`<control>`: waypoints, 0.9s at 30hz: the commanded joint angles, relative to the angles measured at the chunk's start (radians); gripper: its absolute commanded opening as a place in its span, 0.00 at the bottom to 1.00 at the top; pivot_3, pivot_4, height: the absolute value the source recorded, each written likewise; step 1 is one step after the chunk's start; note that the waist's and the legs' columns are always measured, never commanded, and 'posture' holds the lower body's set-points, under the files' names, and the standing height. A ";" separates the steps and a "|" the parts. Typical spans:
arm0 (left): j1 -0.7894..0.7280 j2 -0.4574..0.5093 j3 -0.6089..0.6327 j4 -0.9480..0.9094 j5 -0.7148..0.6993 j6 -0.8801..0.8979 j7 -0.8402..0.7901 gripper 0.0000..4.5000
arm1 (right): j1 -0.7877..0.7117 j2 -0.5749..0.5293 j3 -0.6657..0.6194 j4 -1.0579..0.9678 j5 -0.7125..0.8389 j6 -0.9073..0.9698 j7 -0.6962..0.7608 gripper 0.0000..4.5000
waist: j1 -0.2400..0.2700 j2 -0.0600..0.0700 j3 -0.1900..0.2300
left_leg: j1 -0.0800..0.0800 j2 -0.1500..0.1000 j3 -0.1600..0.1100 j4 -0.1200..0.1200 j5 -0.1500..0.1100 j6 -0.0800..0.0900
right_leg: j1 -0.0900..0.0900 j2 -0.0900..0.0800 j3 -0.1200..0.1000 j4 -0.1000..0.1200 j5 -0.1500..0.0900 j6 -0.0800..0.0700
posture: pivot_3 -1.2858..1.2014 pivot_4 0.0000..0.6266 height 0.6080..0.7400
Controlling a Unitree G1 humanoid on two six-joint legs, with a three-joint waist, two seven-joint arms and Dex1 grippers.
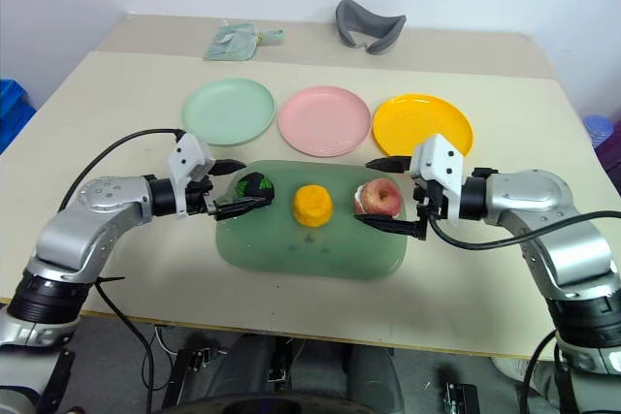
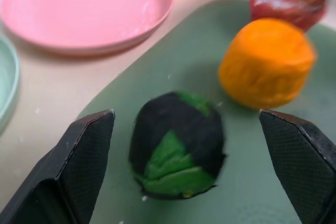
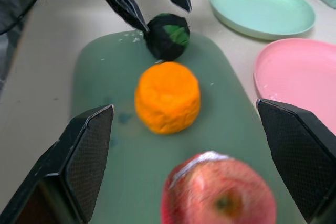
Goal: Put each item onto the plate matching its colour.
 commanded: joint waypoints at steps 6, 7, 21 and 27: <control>-0.051 -0.076 -0.065 0.044 0.090 -0.021 0.034 1.00 | -0.105 0.060 0.044 0.027 -0.031 -0.030 0.004 0.99 | 0.001 0.000 0.000 | 0.000 0.000 0.000 0.000 0.000 0.000 | 0.000 0.000 0.000 0.000 0.000 0.000 | 0.52 0.24 1.00; -0.053 -0.084 -0.071 0.044 0.096 -0.016 0.038 1.00 | -0.117 0.067 0.050 0.032 -0.031 -0.033 0.009 0.99 | 0.000 0.000 0.000 | 0.000 0.000 0.000 0.000 0.000 0.000 | 0.000 0.000 0.000 0.000 0.000 0.000 | 0.52 0.24 1.00; -0.074 -0.182 -0.028 0.059 0.168 -0.022 0.175 0.35 | -0.150 0.095 0.063 0.078 -0.057 -0.074 0.040 1.00 | 0.002 0.000 0.000 | 0.000 0.000 0.000 0.000 0.000 0.000 | 0.000 0.000 0.000 0.000 0.000 0.000 | 0.52 0.24 1.00; -0.283 -0.370 0.256 0.231 0.111 -0.031 0.518 0.35 | -0.172 0.125 0.065 0.089 -0.068 -0.087 0.023 1.00 | 0.001 -0.003 0.002 | -0.001 0.000 -0.001 0.002 0.000 0.000 | 0.000 -0.001 -0.001 0.001 0.000 0.000 | 0.52 0.24 1.00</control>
